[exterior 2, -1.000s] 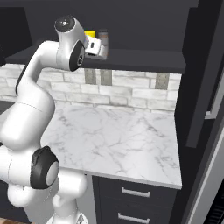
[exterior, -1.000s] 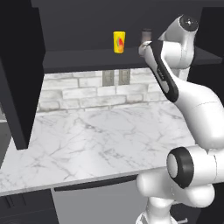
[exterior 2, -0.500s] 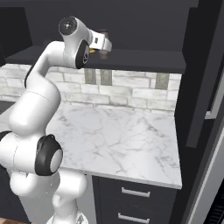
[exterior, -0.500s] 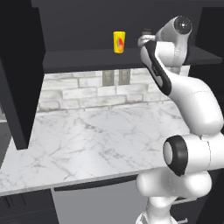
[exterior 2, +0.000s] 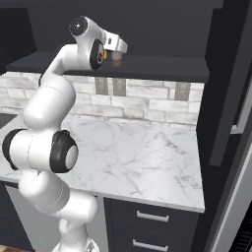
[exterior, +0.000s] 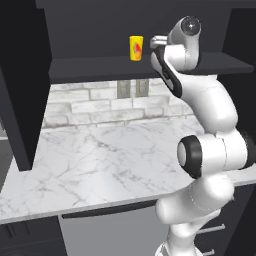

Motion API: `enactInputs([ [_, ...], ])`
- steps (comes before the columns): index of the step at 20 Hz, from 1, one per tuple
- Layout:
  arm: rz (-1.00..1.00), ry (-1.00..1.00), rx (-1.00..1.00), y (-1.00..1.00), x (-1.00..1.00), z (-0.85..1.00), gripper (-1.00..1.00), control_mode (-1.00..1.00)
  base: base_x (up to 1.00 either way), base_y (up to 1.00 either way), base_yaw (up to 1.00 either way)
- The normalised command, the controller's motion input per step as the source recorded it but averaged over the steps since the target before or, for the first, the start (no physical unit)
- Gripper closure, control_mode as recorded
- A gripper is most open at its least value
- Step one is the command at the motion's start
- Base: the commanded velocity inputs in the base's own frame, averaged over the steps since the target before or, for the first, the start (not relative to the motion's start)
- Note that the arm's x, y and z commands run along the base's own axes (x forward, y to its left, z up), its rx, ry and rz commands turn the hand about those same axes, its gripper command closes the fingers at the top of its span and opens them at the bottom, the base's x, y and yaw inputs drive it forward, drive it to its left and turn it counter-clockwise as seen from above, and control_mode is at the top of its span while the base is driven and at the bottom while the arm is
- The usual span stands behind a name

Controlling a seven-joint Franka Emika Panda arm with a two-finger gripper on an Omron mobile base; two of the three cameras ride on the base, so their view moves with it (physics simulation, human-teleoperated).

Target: Take the cinnamon bottle from the cabinet and place it on the dining table, next to the plate with the cupcake. Then take the chocolate from the dining counter and place it on the cupcake plate.

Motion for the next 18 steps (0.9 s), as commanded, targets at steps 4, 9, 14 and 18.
enactInputs([
  [4, 0.0, 0.0, 0.0, 0.0, 0.6, 0.0, -1.0, -1.0, 0.0, 0.0, 0.0],
  [9, 0.0, 0.02, 0.0, 0.0, 0.49, 0.0, -1.0, -1.0, 0.0, 0.0, 0.0],
  [14, 0.0, 0.01, 0.0, 0.0, 0.4, 0.0, -1.0, -1.0, 0.0, 0.0, 0.0],
  [18, 0.0, 0.0, 0.0, -0.02, 0.27, -0.03, 1.0, -1.0, 0.0, 0.0, 0.0],
])
